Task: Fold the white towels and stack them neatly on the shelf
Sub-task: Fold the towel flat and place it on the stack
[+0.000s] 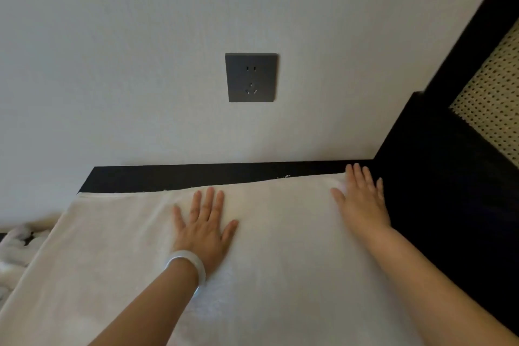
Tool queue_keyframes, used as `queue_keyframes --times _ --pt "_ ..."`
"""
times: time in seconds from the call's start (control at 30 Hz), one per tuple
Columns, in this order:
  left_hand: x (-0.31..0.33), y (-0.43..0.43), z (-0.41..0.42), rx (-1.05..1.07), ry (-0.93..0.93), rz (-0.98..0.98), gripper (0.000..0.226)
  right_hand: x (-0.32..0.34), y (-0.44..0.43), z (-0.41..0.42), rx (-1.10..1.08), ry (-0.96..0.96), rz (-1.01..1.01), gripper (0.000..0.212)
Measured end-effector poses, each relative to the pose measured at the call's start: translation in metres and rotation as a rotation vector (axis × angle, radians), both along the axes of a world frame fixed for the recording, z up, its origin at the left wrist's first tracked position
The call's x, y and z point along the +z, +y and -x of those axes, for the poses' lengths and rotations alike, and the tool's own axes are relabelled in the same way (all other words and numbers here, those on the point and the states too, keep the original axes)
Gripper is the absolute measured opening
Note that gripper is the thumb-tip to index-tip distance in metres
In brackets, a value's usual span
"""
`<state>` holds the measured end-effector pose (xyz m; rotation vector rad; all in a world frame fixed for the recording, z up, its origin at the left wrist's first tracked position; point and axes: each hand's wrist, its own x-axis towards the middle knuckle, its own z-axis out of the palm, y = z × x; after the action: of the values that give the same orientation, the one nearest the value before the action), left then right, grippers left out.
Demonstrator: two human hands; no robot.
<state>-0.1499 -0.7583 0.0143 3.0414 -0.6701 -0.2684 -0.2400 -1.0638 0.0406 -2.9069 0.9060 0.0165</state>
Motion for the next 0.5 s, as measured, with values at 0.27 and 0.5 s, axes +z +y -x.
queue_keyframes --times 0.27,0.5 --pt "-0.005 -0.003 0.081 -0.115 0.001 0.062 0.067 -0.025 0.058 0.128 0.212 -0.018 -0.089 0.073" --pt "0.008 -0.017 0.105 -0.135 -0.025 0.063 0.090 0.006 0.067 0.163 0.017 -0.071 -0.101 0.069"
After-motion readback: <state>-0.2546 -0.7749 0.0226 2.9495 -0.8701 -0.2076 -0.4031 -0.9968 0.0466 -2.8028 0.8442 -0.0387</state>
